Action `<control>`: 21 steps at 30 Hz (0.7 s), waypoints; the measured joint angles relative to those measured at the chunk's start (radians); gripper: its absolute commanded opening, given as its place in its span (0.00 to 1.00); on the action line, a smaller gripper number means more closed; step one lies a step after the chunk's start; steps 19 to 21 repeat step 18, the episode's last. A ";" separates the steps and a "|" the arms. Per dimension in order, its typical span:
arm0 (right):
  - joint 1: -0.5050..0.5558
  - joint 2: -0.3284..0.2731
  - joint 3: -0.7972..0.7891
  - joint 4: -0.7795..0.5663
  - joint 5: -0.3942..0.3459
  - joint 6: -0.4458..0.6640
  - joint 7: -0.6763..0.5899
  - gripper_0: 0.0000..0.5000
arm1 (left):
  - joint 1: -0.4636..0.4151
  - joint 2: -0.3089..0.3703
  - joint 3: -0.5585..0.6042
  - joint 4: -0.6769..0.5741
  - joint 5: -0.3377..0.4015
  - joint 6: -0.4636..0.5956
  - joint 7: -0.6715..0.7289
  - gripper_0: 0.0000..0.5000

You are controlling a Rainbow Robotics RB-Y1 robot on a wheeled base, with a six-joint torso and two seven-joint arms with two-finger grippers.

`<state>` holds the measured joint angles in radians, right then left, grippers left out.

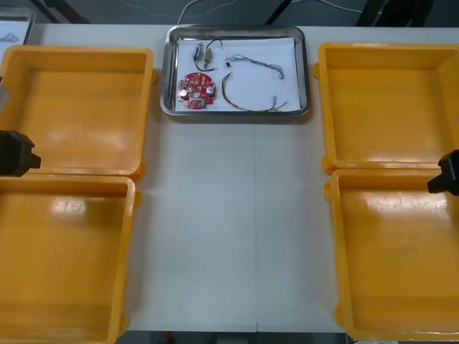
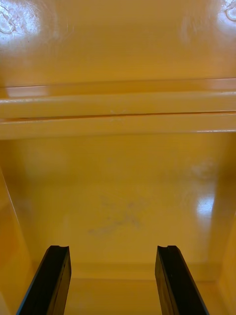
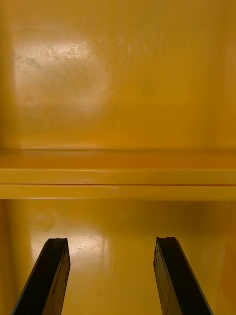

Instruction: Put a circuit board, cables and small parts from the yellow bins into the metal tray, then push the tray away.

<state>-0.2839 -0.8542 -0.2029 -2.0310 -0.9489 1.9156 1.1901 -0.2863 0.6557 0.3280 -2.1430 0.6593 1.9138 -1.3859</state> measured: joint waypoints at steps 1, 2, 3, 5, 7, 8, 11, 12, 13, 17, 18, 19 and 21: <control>0.000 0.000 0.000 0.000 0.000 0.000 0.000 1.00 | 0.000 0.000 0.000 0.000 0.000 0.000 0.000 1.00; 0.000 0.000 0.000 0.000 0.000 0.000 0.000 1.00 | 0.000 0.000 0.000 0.000 0.000 0.000 0.000 1.00; 0.000 0.000 0.000 0.000 0.000 0.000 0.000 1.00 | 0.000 0.000 0.000 0.000 0.000 0.000 0.000 1.00; 0.000 0.000 0.000 0.000 0.000 0.000 0.000 1.00 | 0.000 0.000 0.000 0.000 0.000 0.000 0.000 1.00; 0.000 0.000 0.000 0.000 0.000 0.000 0.000 1.00 | 0.000 0.000 0.000 0.000 0.000 0.000 0.000 1.00; 0.000 0.000 0.000 0.000 0.000 0.000 0.000 1.00 | 0.000 0.000 0.000 0.000 0.000 0.000 0.000 1.00; 0.000 0.000 0.000 0.000 0.000 0.000 0.000 1.00 | 0.000 0.000 0.000 0.000 0.000 0.000 0.000 1.00; 0.000 0.000 0.000 0.000 0.000 0.000 0.000 1.00 | 0.000 0.000 0.000 0.000 0.000 0.000 0.000 1.00; 0.000 0.000 0.000 0.000 0.000 0.000 0.000 1.00 | 0.000 0.000 0.000 0.000 0.000 0.000 0.000 1.00; 0.000 0.000 0.000 0.000 0.000 0.000 0.000 1.00 | 0.000 0.000 0.000 0.000 0.000 0.000 0.000 1.00; 0.000 0.000 0.000 0.000 0.000 0.000 0.000 1.00 | 0.000 0.000 0.000 0.000 0.000 0.000 0.000 1.00; 0.000 0.000 0.000 0.000 0.000 0.000 0.000 1.00 | 0.000 0.000 0.000 0.000 0.000 0.000 0.000 1.00; 0.000 0.000 0.000 0.000 0.000 0.000 0.000 1.00 | 0.000 0.000 0.000 0.000 0.000 0.000 0.000 1.00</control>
